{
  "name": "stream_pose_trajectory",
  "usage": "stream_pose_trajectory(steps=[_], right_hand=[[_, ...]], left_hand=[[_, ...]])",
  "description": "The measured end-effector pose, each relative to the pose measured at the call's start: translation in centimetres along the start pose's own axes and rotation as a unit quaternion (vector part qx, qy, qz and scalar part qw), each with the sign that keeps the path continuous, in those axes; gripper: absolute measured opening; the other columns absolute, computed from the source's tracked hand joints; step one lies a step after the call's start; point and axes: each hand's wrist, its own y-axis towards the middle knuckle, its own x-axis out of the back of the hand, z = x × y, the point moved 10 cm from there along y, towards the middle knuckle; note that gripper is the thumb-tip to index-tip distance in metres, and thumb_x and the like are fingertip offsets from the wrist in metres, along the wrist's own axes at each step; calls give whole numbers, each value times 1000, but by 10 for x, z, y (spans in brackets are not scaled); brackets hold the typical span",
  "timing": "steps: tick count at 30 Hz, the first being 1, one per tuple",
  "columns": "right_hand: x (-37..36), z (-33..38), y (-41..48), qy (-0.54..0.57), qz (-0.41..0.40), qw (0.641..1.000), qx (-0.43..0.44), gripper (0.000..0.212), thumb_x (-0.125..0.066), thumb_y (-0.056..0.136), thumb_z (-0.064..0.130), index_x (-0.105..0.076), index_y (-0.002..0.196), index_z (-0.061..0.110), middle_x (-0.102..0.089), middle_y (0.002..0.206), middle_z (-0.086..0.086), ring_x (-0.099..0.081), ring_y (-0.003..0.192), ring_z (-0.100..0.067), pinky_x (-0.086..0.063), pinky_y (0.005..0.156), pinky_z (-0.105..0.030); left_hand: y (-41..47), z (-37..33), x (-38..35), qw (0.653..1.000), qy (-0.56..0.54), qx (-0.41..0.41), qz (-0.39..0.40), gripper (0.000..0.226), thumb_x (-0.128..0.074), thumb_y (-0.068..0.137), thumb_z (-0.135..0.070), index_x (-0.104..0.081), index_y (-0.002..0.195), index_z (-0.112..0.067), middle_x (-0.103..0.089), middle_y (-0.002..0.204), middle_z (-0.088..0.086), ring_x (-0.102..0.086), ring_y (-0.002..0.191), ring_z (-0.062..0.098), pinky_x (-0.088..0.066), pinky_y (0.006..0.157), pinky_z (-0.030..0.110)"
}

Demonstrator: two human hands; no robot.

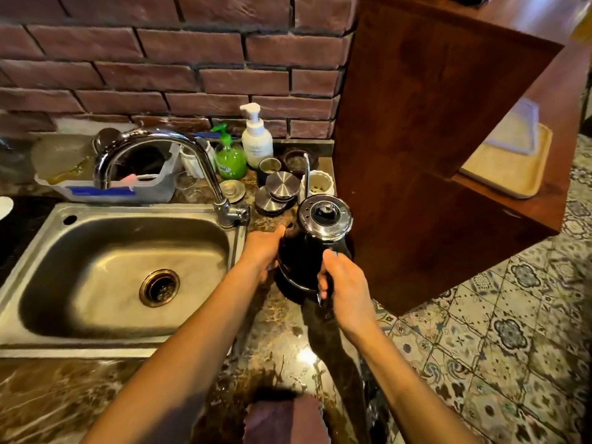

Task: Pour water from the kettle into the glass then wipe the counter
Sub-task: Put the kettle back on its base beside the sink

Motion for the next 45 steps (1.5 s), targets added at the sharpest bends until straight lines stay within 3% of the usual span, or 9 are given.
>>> stream_pose_trajectory(steps=[6, 13, 17, 20, 28, 32, 36, 42, 45], right_hand=[[-8, -15, 11, -48, -1, 999, 6, 56, -39, 103, 50, -49, 69, 6, -53, 60, 3, -49, 59, -12, -40, 67, -38], [-15, -23, 18, -47, -11, 999, 10, 53, -38, 101, 49, -50, 67, 10, -51, 60, 3, -47, 57, -7, -36, 60, -20], [-23, -23, 21, -26, -7, 1000, 14, 57, -39, 102, 43, -50, 72, -5, -50, 60, 4, -47, 55, -2, -39, 60, -14], [-28, -24, 22, -24, -13, 999, 18, 55, -39, 102, 42, -51, 71, -1, -51, 56, 9, -46, 53, 2, -39, 57, -11], [-33, -18, 33, -14, -28, 999, 25, 55, -37, 103, 43, -50, 72, -1, -50, 62, -2, -46, 55, -3, -39, 58, -13], [-34, -22, 35, -22, -30, 999, 23, 50, -38, 107, 39, -50, 72, 6, -49, 62, -1, -46, 56, -5, -39, 58, -15], [-34, -20, 39, -37, -39, 998, 24, 55, -36, 109, 38, -50, 70, 3, -51, 63, -4, -48, 59, -11, -39, 61, -21], [-35, -20, 36, -40, -56, 997, 26, 55, -37, 111, 38, -48, 75, -2, -48, 62, -5, -44, 55, -11, -36, 55, -23], [-34, -27, 32, -45, -65, 997, 1, 48, -37, 112, 37, -49, 74, 9, -50, 65, -4, -46, 58, -13, -38, 58, -30]], left_hand=[[16, 10, 2, 1000, -1, 17, -13, 33, -59, 104, -34, -68, 82, -13, -65, 79, 8, -54, 61, 20, -41, 59, 29], [26, 20, 0, 998, -43, 44, -8, 28, -57, 105, -30, -72, 114, -8, -72, 92, 5, -64, 74, 15, -49, 59, 27], [31, 20, 2, 997, -54, 45, -9, 27, -56, 106, -30, -74, 92, -16, -71, 85, 0, -65, 75, 13, -47, 52, 24], [33, 17, 3, 998, -56, 39, 2, 33, -54, 107, -29, -74, 82, -20, -72, 84, 1, -65, 75, 15, -47, 51, 24], [45, 12, -1, 997, -72, 10, 27, 35, -51, 107, -31, -76, 120, -9, -77, 95, 2, -70, 76, 7, -51, 53, 19], [46, 13, -3, 998, -57, 12, 40, 38, -48, 108, -33, -76, 123, -11, -76, 118, 10, -68, 87, 12, -49, 63, 25], [43, 12, -4, 996, -71, 15, 54, 37, -49, 108, -35, -75, 125, -14, -77, 112, 5, -69, 87, 10, -51, 63, 24], [36, 25, -3, 993, -102, 20, 63, 33, -48, 109, -32, -76, 119, -17, -77, 119, 8, -71, 113, 21, -56, 102, 37], [32, 37, 0, 991, -118, 18, 60, 28, -51, 108, -28, -75, 117, -17, -77, 117, 7, -72, 106, 15, -57, 96, 32]])
